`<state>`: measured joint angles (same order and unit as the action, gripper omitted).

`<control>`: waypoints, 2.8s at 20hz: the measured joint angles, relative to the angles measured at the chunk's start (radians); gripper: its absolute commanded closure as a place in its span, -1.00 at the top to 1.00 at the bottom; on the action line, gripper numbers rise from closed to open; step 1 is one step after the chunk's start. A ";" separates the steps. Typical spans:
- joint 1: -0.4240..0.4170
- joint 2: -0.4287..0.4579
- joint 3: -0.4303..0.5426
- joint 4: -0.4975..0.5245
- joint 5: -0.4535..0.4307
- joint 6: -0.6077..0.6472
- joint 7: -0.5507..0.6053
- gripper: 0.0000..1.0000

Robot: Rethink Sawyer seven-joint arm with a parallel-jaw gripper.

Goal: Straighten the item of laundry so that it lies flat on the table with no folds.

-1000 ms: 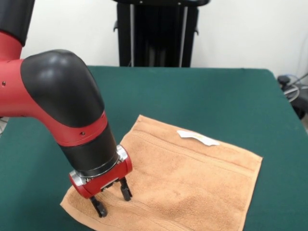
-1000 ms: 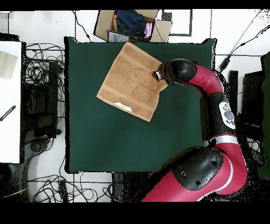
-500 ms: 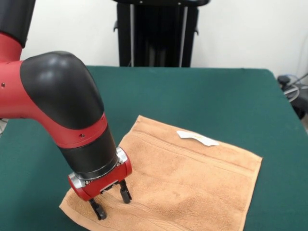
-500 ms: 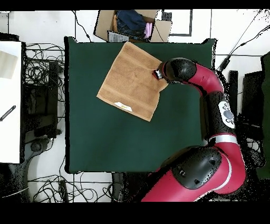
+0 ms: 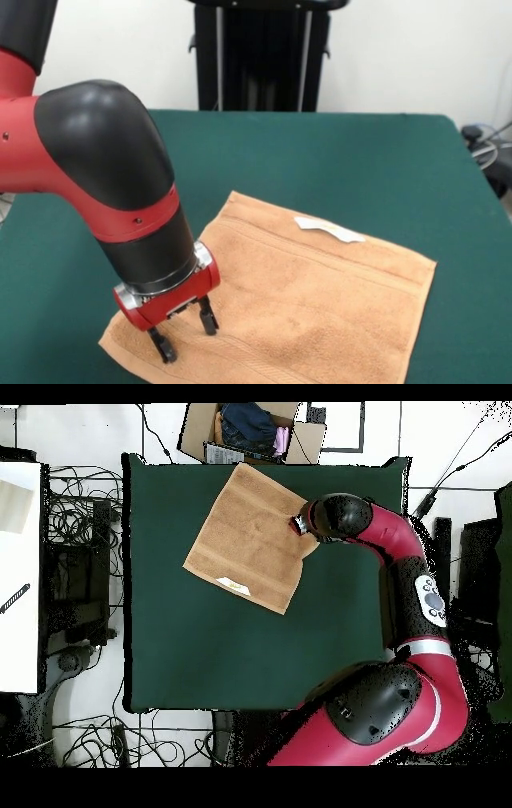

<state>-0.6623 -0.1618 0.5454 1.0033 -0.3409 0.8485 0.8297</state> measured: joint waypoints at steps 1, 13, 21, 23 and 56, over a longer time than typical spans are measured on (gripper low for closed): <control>0.000 -0.005 0.000 0.004 -0.001 0.000 0.000 1.00; -0.009 -0.151 -0.004 0.127 0.004 0.000 0.000 1.00; -0.009 -0.295 -0.010 0.194 0.067 0.020 0.000 1.00; -0.008 -0.318 -0.012 0.194 0.082 0.031 0.000 1.00; 0.005 -0.338 -0.071 0.194 0.095 0.034 0.000 1.00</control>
<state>-0.6569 -0.5000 0.4743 1.1973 -0.2462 0.8828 0.8297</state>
